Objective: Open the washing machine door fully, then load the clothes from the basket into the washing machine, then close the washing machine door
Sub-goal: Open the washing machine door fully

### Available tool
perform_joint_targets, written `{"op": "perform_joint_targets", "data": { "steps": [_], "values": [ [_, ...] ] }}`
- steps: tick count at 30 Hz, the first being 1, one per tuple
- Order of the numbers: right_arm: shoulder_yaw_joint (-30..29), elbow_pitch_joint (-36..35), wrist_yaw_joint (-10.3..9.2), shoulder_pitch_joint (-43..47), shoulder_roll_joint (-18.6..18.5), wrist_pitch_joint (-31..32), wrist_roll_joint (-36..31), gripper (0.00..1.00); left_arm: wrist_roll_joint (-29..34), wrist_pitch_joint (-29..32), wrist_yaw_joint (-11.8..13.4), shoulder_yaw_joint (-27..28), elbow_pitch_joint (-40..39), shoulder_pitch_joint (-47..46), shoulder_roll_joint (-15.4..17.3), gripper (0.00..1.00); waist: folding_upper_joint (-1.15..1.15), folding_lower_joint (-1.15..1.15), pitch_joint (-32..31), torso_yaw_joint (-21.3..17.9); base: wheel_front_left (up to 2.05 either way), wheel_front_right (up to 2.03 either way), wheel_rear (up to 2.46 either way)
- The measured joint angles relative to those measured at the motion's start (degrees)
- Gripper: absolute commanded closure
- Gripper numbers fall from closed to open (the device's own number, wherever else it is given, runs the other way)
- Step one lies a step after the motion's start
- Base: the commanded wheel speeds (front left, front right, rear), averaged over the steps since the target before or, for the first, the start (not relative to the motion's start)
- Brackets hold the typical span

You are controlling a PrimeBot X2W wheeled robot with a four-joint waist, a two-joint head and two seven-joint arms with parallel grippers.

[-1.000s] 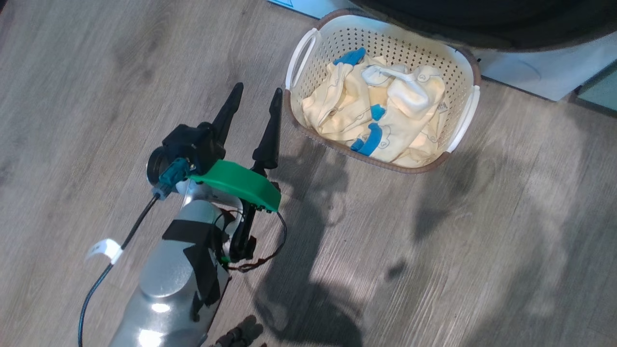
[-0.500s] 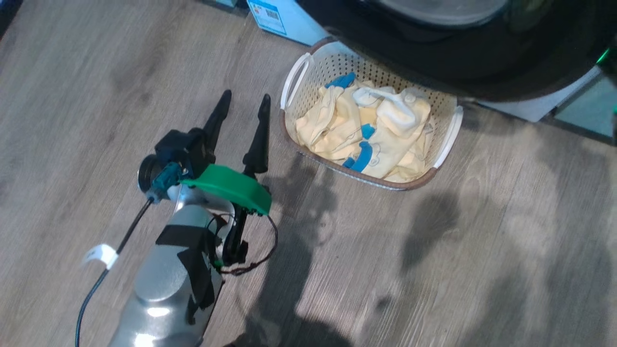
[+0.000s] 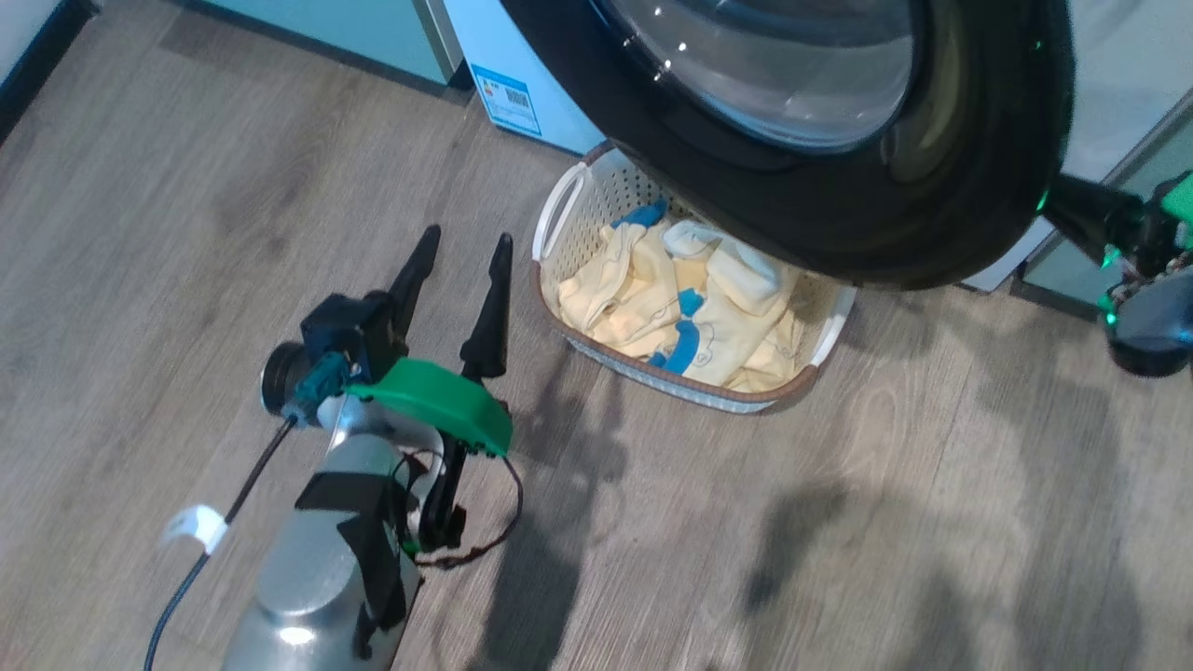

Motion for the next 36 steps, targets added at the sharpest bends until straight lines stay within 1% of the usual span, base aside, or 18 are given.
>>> {"op": "perform_joint_targets", "data": {
  "steps": [15,31,36],
  "values": [
    [2.53,-1.78,0.00,5.78,2.85,2.56,0.02,1.00,1.30,0.00,-1.26,1.90,0.86,2.53,0.04,0.00,0.00,0.00,-3.94,-0.75,0.00,0.00,0.00],
    [5.83,-5.30,0.00,11.35,6.68,5.04,0.60,1.00,2.30,0.00,-1.85,3.41,1.47,4.66,0.05,0.00,0.00,0.00,-7.58,-1.79,0.00,0.00,0.00],
    [6.69,-5.80,0.00,12.57,7.36,5.43,0.73,1.00,2.76,0.00,-1.87,3.70,1.72,6.06,0.07,0.00,0.00,0.00,-8.40,-2.08,0.00,0.00,0.00]
  ]
}}
